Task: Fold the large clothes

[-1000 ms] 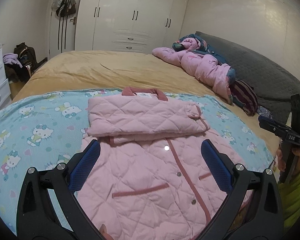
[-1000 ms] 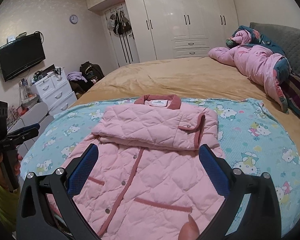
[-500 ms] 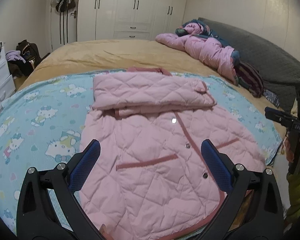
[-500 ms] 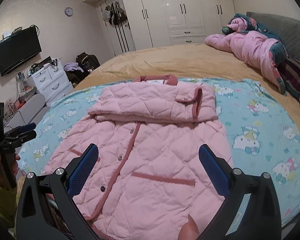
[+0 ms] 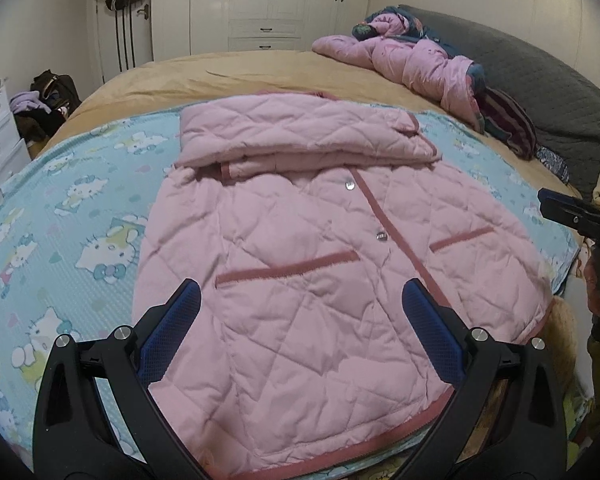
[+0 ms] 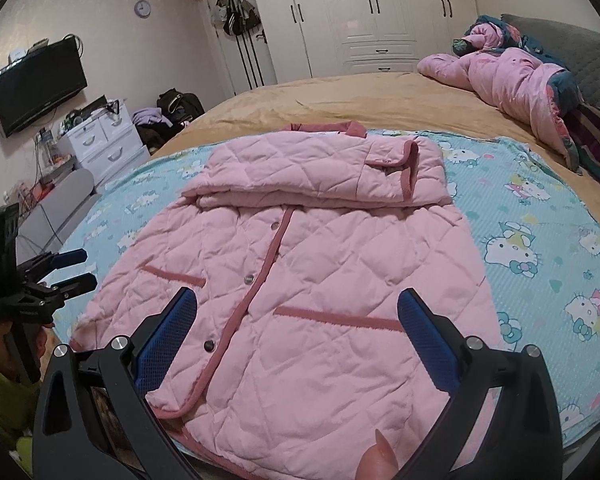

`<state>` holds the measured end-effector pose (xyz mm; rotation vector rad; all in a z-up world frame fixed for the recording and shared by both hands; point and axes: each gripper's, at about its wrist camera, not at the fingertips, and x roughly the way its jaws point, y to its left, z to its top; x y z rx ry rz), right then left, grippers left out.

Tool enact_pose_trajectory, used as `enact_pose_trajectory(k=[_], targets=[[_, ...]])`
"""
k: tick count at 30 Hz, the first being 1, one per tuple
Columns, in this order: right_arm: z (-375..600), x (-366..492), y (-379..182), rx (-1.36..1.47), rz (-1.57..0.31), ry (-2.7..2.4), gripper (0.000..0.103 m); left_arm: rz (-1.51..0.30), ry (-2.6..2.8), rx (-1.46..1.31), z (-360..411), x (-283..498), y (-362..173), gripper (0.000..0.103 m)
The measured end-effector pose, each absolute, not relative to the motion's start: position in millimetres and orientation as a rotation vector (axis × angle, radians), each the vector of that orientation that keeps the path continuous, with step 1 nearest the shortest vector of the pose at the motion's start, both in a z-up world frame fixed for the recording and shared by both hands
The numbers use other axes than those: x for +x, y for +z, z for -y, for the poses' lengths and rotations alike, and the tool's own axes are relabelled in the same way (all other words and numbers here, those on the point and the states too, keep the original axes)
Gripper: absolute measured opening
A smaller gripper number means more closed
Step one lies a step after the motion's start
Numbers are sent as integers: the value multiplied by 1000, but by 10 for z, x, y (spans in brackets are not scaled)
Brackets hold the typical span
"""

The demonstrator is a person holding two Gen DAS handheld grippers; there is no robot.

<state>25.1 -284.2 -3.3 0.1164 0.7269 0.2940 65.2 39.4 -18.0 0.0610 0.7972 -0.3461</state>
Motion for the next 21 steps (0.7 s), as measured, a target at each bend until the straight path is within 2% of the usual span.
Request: enact_pose_trajectory(k=[21], targets=[[2969,22,-358,107,-789,252,99,-882,-275,85,-586,463,-637,94]])
